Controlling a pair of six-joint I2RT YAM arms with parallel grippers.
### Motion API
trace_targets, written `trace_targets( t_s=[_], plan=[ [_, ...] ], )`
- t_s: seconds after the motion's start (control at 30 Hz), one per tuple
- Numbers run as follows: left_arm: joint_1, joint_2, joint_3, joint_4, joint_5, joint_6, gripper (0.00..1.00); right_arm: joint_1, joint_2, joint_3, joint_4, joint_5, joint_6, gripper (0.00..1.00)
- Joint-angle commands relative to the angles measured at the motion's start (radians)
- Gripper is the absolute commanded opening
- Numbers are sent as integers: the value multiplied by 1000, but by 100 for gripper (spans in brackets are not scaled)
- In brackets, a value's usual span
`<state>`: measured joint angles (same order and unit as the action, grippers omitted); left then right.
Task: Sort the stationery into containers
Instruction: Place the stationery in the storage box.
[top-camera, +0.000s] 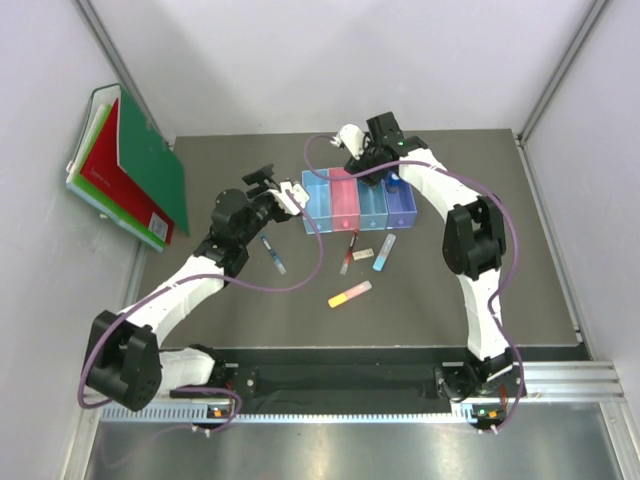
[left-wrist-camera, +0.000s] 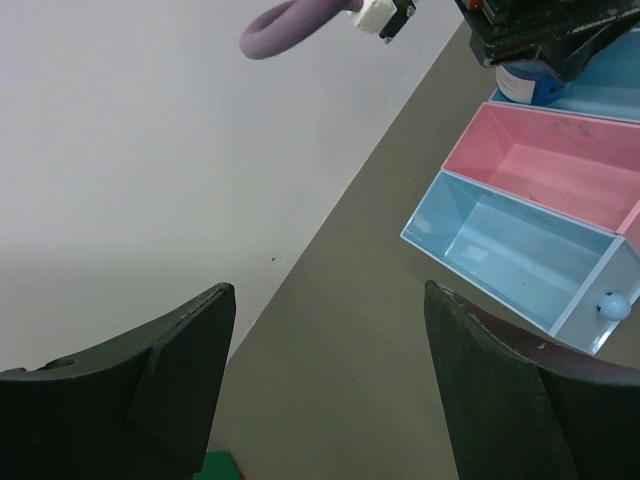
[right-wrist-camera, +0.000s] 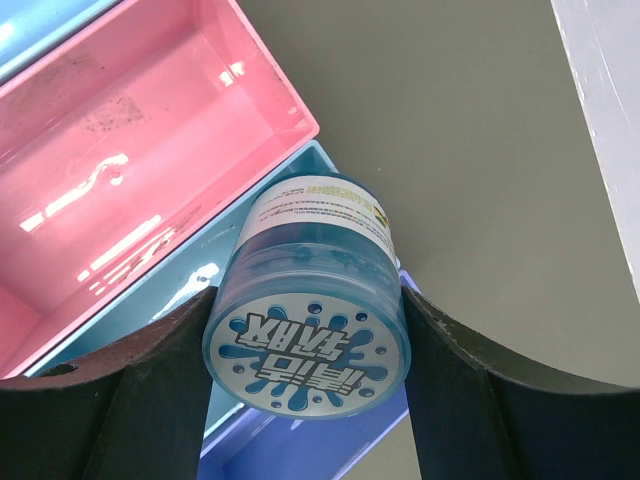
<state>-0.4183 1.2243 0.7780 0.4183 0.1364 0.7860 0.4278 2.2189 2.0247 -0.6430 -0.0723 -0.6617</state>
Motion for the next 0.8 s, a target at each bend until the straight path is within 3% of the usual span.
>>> trace_targets(
  t_s=[0.0, 0.77],
  plan=[
    [9, 20, 43, 51, -6, 2, 81, -11, 4, 62, 65, -17, 11, 0],
    [19, 63, 55, 83, 3, -4, 81, -11, 7, 8, 60, -37, 43, 3]
  ],
)
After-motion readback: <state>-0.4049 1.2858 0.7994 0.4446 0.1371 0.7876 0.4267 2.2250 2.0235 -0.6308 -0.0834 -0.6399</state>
